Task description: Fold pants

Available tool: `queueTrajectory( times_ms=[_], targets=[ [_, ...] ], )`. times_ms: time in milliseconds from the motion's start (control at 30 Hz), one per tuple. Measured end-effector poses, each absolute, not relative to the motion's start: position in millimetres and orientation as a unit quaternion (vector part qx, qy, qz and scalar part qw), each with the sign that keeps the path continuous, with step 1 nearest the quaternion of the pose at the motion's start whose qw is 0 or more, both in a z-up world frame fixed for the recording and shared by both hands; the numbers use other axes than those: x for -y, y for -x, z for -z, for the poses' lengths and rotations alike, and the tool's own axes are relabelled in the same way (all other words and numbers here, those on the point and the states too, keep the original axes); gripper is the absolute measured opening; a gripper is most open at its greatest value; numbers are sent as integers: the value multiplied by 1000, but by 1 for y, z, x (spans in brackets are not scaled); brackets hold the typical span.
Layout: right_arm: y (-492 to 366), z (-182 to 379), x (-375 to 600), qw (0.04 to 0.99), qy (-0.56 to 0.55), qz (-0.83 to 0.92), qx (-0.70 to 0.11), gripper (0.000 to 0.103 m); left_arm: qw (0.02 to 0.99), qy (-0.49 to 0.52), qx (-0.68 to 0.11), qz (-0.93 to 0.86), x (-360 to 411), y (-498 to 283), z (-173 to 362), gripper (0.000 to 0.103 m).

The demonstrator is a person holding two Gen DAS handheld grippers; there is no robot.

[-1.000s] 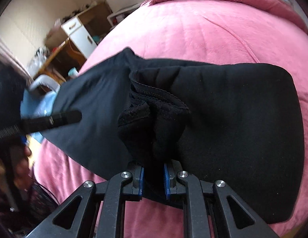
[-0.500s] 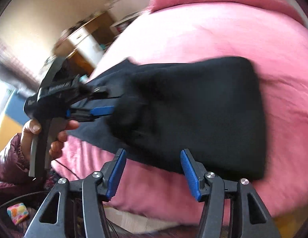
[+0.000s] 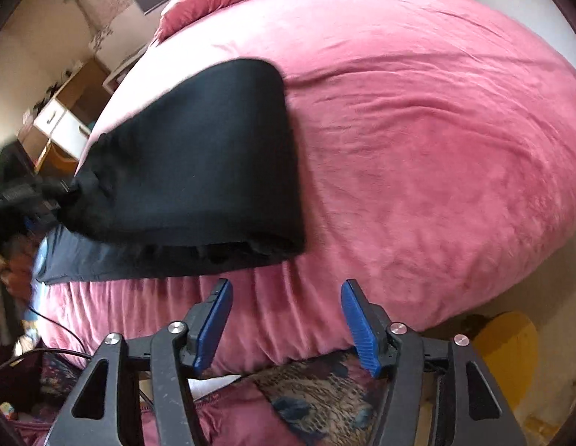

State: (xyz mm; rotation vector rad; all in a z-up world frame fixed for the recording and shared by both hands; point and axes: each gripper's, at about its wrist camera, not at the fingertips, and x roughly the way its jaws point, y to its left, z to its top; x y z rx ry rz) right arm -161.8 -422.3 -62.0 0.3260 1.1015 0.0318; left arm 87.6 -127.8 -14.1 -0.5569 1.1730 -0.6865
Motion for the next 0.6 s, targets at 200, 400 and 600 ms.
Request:
queueTrajectory(
  times_ms=[200, 400, 600],
  targets=[
    [135, 65, 400, 851, -131, -14, -509, 64, 762, 262, -480, 348, 122, -81, -33, 15],
    [130, 63, 397, 859, -123, 20, -497, 62, 767, 265, -482, 329, 105, -79, -27, 14],
    [129, 79, 427, 842, -184, 80, -501, 62, 765, 238, -520, 295, 100, -74, 14, 14]
  ],
)
